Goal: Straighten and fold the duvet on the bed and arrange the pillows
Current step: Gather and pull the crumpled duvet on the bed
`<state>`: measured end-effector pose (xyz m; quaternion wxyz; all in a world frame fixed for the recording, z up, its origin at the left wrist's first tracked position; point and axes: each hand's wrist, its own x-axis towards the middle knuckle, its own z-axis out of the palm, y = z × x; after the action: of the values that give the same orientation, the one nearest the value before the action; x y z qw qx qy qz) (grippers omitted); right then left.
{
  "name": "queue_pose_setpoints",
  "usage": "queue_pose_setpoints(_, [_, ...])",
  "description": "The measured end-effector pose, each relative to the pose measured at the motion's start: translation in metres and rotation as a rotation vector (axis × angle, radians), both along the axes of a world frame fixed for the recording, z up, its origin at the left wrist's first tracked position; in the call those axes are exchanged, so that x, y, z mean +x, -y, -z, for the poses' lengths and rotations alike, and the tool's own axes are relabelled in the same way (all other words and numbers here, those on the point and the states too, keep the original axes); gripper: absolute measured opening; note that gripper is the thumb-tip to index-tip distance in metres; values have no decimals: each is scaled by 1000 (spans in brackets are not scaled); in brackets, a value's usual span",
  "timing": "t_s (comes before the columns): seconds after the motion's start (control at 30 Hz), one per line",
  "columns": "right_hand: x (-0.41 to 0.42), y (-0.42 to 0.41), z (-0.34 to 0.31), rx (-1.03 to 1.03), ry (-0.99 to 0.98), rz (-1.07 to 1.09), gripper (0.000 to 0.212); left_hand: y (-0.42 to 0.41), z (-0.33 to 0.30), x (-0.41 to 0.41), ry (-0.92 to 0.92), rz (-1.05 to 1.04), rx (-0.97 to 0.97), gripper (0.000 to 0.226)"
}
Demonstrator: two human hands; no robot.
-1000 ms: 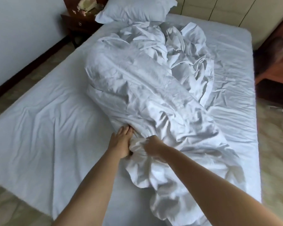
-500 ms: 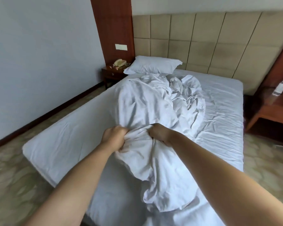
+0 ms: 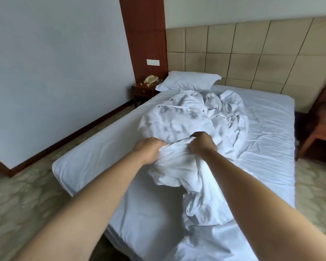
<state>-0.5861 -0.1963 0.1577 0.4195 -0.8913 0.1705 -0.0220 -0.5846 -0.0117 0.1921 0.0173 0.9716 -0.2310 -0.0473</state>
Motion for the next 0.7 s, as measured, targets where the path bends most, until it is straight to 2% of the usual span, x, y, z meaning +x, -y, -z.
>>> queue_pose_setpoints(0.1, [11,0,20,-61,-34,147,33,-15,55,25,3,62,-267,40])
queue_pose_setpoints(0.17, [21,-11,31,-42,-39,239,33,-26,92,35,-7,133,-375,53])
queue_pose_setpoints(0.2, [27,-19,36,-24,-39,282,32,-32,111,39,-49,174,-372,58])
queue_pose_setpoints(0.27, [41,-37,42,18,-46,357,30,-42,145,47,-152,225,-245,71])
queue_pose_setpoints(0.4, [73,-62,50,147,-37,487,29,-58,190,76,-85,284,-81,107])
queue_pose_setpoints(0.47, [82,-67,53,229,3,537,30,-61,205,94,-136,244,-70,117])
queue_pose_setpoints(0.53, [85,-71,57,256,10,524,33,-57,213,109,-208,168,-116,98])
queue_pose_setpoints(0.6, [85,-72,67,169,-10,477,36,-48,213,122,-249,122,-176,69])
queue_pose_setpoints(0.63, [84,-73,74,27,-15,455,37,-44,210,128,-265,104,-204,58])
queue_pose_setpoints(0.7, [79,-75,87,-431,40,458,40,-38,202,140,-283,54,-239,46])
